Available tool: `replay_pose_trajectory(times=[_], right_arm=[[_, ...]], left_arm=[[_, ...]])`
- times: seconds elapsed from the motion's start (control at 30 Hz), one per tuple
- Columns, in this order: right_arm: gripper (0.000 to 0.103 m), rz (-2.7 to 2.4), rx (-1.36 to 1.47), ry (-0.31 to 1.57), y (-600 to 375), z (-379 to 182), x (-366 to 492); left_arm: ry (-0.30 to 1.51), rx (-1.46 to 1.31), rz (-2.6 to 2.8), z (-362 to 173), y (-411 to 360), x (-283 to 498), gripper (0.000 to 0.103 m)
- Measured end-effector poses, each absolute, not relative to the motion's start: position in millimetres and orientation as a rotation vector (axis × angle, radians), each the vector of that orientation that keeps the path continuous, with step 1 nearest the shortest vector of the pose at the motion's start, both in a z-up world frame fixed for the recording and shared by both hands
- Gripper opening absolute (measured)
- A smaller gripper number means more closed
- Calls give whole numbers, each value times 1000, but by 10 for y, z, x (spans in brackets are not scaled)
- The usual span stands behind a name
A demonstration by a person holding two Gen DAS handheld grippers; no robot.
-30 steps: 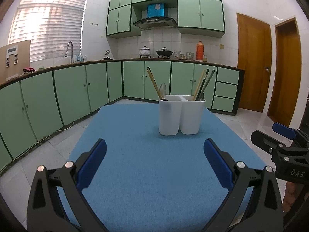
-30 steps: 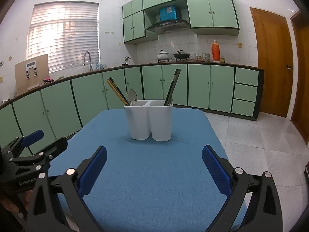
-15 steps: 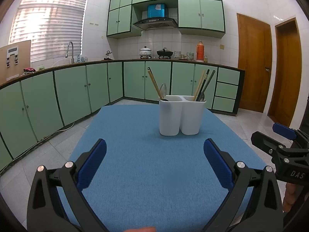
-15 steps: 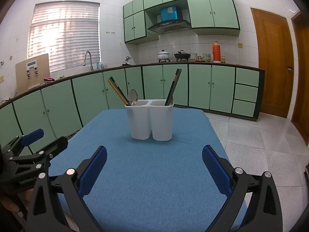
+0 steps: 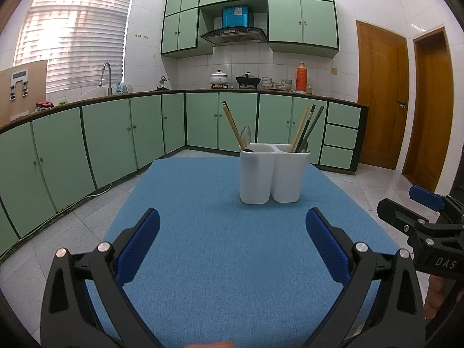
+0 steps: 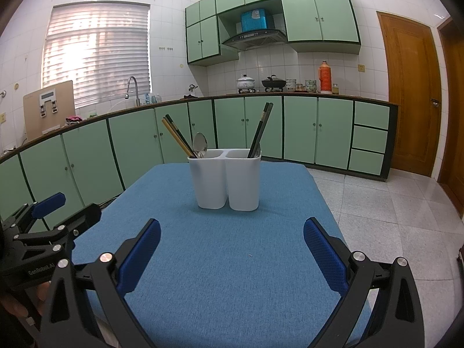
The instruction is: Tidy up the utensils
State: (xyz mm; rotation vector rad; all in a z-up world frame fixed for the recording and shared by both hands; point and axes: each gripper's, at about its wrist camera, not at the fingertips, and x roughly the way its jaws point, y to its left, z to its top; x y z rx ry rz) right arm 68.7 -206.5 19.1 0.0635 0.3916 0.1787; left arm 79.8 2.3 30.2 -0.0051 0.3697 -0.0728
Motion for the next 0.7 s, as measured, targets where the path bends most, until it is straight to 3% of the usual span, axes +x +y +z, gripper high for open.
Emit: replay_pose_trajectory(times=[0.7], right_arm=[[97,179,63,392,-2055,183,696]], left_arm=[[369,-5,-73,307,26,799,98]])
